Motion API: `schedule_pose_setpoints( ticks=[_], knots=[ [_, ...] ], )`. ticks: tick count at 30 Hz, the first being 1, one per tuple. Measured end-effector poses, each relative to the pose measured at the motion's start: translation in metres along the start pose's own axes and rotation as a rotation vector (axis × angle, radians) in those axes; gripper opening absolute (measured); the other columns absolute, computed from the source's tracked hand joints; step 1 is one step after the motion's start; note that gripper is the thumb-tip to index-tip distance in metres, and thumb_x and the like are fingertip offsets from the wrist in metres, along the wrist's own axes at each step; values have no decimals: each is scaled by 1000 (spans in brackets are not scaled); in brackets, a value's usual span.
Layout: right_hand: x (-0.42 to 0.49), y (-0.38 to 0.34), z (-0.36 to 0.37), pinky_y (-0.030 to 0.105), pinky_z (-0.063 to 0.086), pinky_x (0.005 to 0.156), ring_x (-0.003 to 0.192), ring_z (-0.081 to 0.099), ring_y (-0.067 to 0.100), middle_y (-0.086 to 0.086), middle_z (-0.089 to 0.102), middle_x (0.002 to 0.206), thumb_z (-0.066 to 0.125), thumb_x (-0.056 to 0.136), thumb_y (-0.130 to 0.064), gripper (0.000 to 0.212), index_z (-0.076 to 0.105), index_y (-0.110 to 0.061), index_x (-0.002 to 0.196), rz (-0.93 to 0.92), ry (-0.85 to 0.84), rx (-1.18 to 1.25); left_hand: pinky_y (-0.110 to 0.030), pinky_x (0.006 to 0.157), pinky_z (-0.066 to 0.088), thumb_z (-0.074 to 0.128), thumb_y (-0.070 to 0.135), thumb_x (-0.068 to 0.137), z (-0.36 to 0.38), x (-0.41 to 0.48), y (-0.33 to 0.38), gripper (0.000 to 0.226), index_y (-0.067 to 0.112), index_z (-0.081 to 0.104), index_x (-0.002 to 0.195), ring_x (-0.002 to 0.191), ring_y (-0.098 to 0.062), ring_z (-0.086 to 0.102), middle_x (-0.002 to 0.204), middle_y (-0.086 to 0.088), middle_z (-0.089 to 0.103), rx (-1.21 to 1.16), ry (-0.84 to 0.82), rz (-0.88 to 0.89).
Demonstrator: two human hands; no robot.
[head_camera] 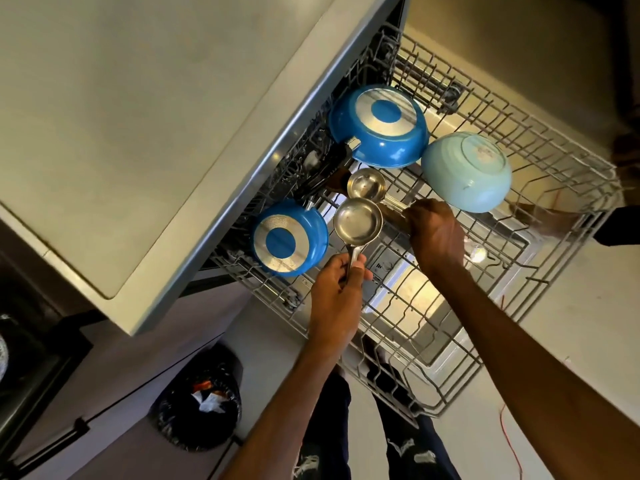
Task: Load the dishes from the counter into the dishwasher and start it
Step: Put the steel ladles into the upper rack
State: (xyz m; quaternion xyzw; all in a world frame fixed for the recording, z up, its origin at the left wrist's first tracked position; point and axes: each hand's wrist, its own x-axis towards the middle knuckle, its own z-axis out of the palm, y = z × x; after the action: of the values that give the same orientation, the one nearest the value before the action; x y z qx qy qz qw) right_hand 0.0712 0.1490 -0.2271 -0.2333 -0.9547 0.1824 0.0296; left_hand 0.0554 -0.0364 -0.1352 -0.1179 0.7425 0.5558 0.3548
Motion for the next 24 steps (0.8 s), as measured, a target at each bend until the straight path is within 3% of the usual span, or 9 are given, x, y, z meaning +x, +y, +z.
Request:
schedule_pose_setpoints(
  ticks=[5, 8, 11, 14, 18, 21, 24],
  knots=[
    [-12, -3, -9, 41, 59, 79, 99, 69, 32, 15, 71, 116, 71, 89, -3, 21, 73, -3, 110, 4, 53, 162, -21, 68, 46, 57, 30, 102, 3, 2, 4, 17, 15, 66, 101, 65, 3, 59, 85, 4, 71, 45, -7, 25],
    [-31, -15, -24, 40, 61, 79, 90, 71, 18, 5, 76, 104, 57, 102, -22, 22, 74, -10, 111, 186, 59, 528, -13, 68, 49, 56, 29, 102, 4, 6, 7, 16, 16, 66, 105, 75, 4, 66, 86, 4, 73, 155, -20, 67],
    [-44, -29, -51, 43, 62, 82, 93, 75, 28, 13, 77, 104, 47, 105, -40, 40, 67, -10, 123, 649, -306, 1298, -12, 61, 46, 58, 25, 100, -1, 13, 11, 15, 15, 67, 104, 70, 0, 64, 85, 2, 74, 341, -99, 150],
    [-56, -20, -62, 37, 60, 77, 95, 74, 33, 21, 73, 112, 61, 97, -36, 38, 65, -10, 125, 781, -490, 1473, -21, 64, 51, 62, 25, 96, -8, 23, 20, 13, 16, 70, 99, 71, -1, 66, 78, 4, 74, 520, -333, 216],
    [-73, 7, -66, 31, 58, 70, 85, 75, 24, 15, 76, 102, 68, 93, -18, 25, 66, -10, 116, 981, -331, 1440, -29, 68, 54, 65, 35, 91, -7, 36, 35, 15, 24, 71, 99, 75, -1, 67, 81, 10, 73, 712, -508, 255],
    [-85, 35, -72, 25, 60, 65, 81, 73, 22, 16, 74, 102, 65, 94, -9, 22, 62, -5, 116, 1120, -116, 1558, -33, 85, 49, 63, 38, 92, -7, 46, 40, 34, 24, 61, 123, 105, -9, 58, 113, 7, 65, 894, -326, 364],
    [-92, 55, -72, 25, 60, 66, 80, 74, 22, 25, 69, 110, 62, 95, -3, 33, 54, 3, 127, 1250, 42, 1621, -33, 94, 43, 58, 27, 94, -11, 46, 40, 37, 21, 55, 131, 119, -14, 49, 128, 2, 57, 796, -83, 403]
  ],
)
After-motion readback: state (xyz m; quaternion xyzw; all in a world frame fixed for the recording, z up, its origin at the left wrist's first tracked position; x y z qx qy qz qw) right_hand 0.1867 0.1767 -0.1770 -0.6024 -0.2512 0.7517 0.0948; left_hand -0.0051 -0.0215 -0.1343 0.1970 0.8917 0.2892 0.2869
